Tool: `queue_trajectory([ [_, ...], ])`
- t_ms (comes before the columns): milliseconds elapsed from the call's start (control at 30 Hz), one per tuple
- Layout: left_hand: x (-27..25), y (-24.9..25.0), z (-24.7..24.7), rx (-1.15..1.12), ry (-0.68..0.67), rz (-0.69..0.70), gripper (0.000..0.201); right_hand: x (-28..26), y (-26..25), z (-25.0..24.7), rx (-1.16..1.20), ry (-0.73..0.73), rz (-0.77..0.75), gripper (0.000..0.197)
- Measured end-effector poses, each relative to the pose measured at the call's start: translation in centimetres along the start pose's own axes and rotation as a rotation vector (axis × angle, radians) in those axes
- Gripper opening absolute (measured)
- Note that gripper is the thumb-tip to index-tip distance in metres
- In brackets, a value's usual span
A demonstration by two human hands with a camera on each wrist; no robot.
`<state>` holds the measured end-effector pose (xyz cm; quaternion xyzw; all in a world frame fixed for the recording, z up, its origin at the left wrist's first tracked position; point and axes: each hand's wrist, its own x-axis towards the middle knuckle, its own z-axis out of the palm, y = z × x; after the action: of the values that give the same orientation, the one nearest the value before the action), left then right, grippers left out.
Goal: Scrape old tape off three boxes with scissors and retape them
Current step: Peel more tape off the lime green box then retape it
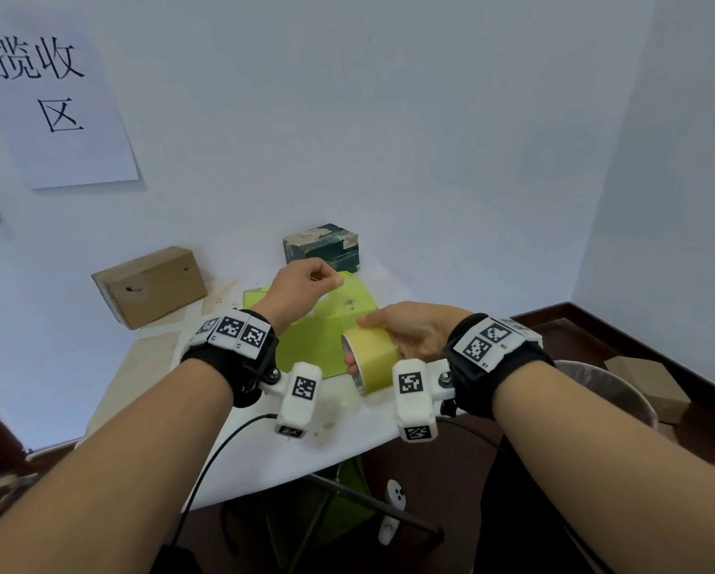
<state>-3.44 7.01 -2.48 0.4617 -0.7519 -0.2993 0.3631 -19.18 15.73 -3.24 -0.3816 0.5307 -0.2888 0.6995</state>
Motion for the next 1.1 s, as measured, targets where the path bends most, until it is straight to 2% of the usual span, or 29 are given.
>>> queue_trajectory([
  [133, 0.6, -0.3, 0.1, -0.003, -0.017, -0.034, 0.012, 0.9, 0.5, 0.0, 0.055, 0.015, -0.014, 0.046],
  [400, 1.8, -0.5, 1.1, 0.162, -0.04, -0.002, 0.013, 1.4, 0.1, -0.7, 0.105, -0.016, -0.008, 0.046],
  [1100, 2.8, -2.8, 2.3, 0.118, 0.018, -0.012, 0.013, 2.9, 0.1, -0.9, 0.129, 0.019, 0.013, 0.045],
])
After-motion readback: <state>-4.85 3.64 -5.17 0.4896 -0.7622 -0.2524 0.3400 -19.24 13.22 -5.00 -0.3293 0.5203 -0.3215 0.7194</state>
